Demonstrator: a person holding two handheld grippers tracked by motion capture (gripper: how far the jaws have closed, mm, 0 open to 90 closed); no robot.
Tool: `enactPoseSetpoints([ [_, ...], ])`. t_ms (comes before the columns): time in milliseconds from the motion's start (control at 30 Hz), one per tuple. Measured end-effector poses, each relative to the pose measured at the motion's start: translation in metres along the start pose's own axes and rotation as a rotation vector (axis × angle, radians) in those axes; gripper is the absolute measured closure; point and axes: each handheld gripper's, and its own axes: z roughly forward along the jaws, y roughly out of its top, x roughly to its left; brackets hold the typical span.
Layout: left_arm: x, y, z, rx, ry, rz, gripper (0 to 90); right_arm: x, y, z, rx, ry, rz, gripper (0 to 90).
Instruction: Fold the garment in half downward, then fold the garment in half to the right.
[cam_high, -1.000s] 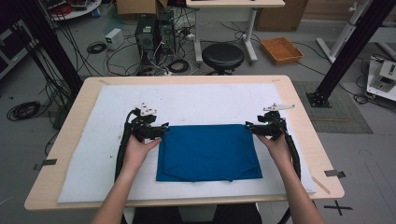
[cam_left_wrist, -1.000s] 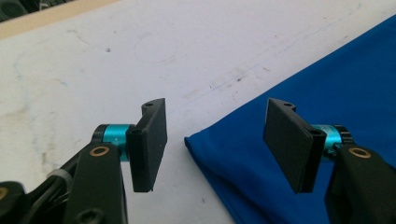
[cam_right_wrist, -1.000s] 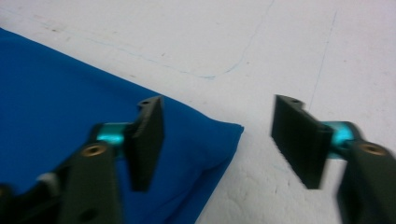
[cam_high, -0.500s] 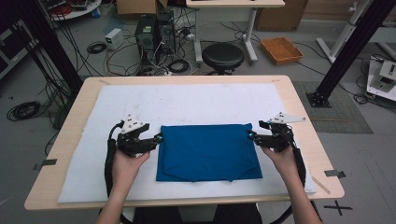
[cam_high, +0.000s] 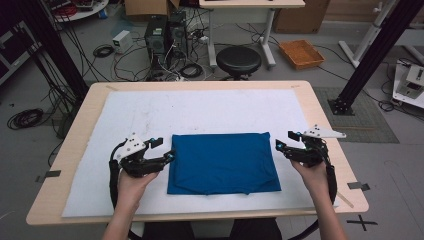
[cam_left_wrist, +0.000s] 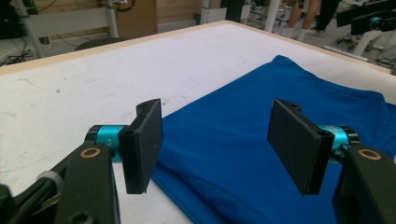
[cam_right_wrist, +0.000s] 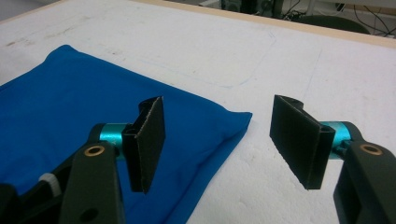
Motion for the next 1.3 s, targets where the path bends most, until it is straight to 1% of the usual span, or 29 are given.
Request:
enactPoseSetpoints([
  [33,-0.001,0.001,0.0,-0.004,0.0,-0.014,35.8,0.0,0.0,0.0,-0.004,-0.002,-0.004,35.6],
  [100,-0.002,0.002,-0.001,-0.005,0.001,-0.028,35.8,0.0,0.0,0.0,-0.002,0.001,-0.001,35.6],
  [133,-0.002,0.002,-0.001,0.008,0.003,-0.03,35.8,0.0,0.0,0.001,-0.001,0.001,-0.003,35.6],
  [167,-0.002,0.003,-0.001,0.02,0.005,-0.041,35.6,0.0,0.0,0.002,0.0,0.001,-0.006,35.6],
  [233,0.0,0.003,-0.001,0.045,-0.012,-0.077,32.0,0.0,0.0,0.005,0.005,0.004,-0.006,35.7],
  [300,0.003,0.002,-0.001,0.069,-0.017,-0.113,31.7,0.0,0.0,0.007,0.015,0.009,-0.008,35.7],
  [333,0.004,0.002,-0.001,0.081,-0.015,-0.121,31.3,0.001,0.0,0.008,0.016,0.009,-0.009,35.7],
  [367,0.004,0.001,-0.001,0.096,-0.005,-0.12,30.3,0.001,0.0,0.008,0.017,0.009,-0.008,35.7],
  [400,0.003,0.001,-0.001,0.103,0.007,-0.109,30.1,0.001,0.0,0.008,0.015,0.011,-0.011,35.9],
  [433,0.003,0.001,-0.002,0.104,0.011,-0.098,30.1,0.001,0.0,0.008,0.014,0.015,-0.008,36.7],
  [500,0.002,0.001,-0.002,0.095,0.024,-0.088,30.1,0.0,0.001,0.006,-0.001,0.019,-0.007,36.5],
  [567,0.002,0.001,-0.003,0.092,0.017,-0.091,30.1,0.0,0.002,0.004,-0.005,0.026,0.009,35.3],
  [700,0.003,0.003,-0.004,0.088,0.016,-0.092,30.1,-0.003,0.001,0.002,-0.002,0.019,0.026,33.4],
  [800,0.002,0.004,-0.005,0.084,0.021,-0.088,30.0,-0.005,0.0,0.001,-0.003,0.011,0.035,33.2],
  [833,0.003,0.004,-0.005,0.081,0.019,-0.083,30.0,-0.005,0.0,0.0,-0.003,0.008,0.039,33.3],
  [867,0.002,0.005,-0.005,0.083,0.008,-0.086,30.0,-0.006,0.0,-0.001,-0.003,0.005,0.04,33.3],
  [933,0.001,0.006,-0.005,0.077,0.007,-0.083,30.0,-0.006,0.0,-0.002,-0.007,0.002,0.041,33.3],
  [967,0.0,0.007,-0.006,0.071,0.008,-0.078,30.0,-0.006,0.0,-0.003,-0.012,0.003,0.041,33.2],
  [1033,-0.003,0.009,-0.007,0.06,0.028,-0.046,30.0,-0.005,0.0,-0.005,-0.024,0.0,0.041,32.3],
  [1067,-0.005,0.009,-0.007,0.057,0.041,-0.03,30.0,-0.005,0.0,-0.006,-0.026,-0.001,0.047,31.4],
  [1100,-0.006,0.009,-0.007,0.058,0.045,-0.02,30.1,-0.005,0.0,-0.007,-0.028,0.002,0.053,30.8],
  [1167,-0.006,0.007,-0.008,0.06,0.043,-0.022,30.0,-0.006,0.0,-0.007,-0.032,0.002,0.061,28.6],
  [1200,-0.005,0.007,-0.008,0.064,0.043,-0.029,30.0,-0.006,0.0,-0.007,-0.031,-0.004,0.066,27.9],
  [1267,-0.003,0.005,-0.01,0.067,0.046,-0.031,30.0,-0.006,0.0,-0.006,-0.032,-0.008,0.07,26.8],
  [1300,-0.003,0.004,-0.01,0.069,0.05,-0.039,30.0,-0.006,0.0,-0.005,-0.028,-0.008,0.066,26.8],
])
